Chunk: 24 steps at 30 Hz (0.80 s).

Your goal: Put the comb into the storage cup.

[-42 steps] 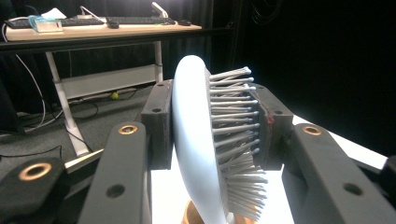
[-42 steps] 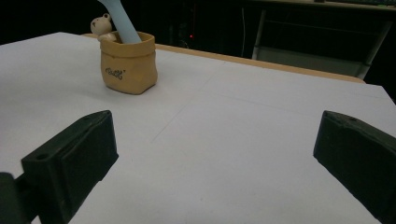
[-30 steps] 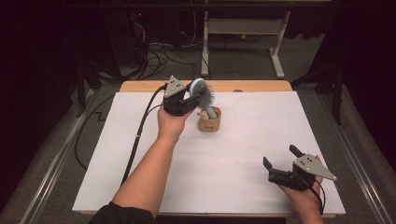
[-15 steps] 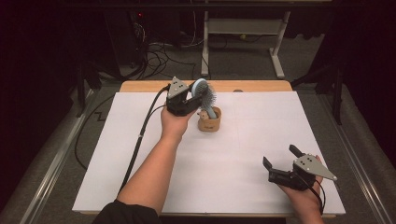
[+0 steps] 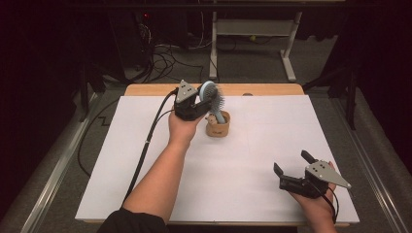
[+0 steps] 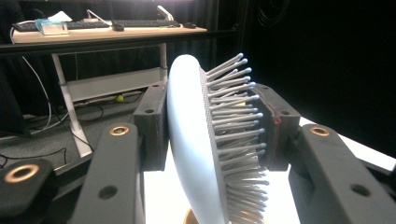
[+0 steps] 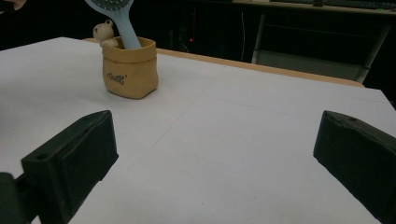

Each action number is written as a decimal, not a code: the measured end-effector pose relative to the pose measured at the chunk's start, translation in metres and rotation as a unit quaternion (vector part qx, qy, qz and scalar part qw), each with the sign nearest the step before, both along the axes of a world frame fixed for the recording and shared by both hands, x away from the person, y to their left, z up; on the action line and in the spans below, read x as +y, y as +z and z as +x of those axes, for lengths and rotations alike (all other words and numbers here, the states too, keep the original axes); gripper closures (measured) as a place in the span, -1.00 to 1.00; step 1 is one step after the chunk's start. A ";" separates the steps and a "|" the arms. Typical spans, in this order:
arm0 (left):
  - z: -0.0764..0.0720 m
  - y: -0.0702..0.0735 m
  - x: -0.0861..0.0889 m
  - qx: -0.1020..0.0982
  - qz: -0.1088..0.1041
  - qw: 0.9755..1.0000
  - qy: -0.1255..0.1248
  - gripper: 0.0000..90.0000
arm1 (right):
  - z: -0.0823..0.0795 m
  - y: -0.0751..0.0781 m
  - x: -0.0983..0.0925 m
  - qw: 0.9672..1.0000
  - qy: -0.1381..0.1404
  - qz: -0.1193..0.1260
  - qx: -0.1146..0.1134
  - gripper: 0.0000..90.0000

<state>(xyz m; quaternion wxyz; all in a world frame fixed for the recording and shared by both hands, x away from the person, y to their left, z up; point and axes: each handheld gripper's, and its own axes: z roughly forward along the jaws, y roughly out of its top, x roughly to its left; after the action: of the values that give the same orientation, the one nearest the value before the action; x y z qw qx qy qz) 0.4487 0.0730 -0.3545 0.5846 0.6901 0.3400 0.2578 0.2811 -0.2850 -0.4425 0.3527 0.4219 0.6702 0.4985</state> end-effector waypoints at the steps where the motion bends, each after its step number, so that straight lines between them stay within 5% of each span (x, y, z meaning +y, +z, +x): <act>1: 0.001 0.000 0.000 0.000 0.001 1.000 0.000 0.17 | 0.000 0.000 0.000 1.000 0.000 0.000 0.000 -1.00; 24: 0.007 -0.002 0.010 0.018 0.002 1.000 0.002 -0.16 | 0.000 0.000 0.000 1.000 0.003 -0.002 0.001 -1.00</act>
<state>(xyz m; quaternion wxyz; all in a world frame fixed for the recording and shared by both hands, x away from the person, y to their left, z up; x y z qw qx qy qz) 0.4559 0.0827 -0.3564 0.5762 0.6952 0.3510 0.2478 0.2812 -0.2851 -0.4430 0.3512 0.4194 0.6725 0.4984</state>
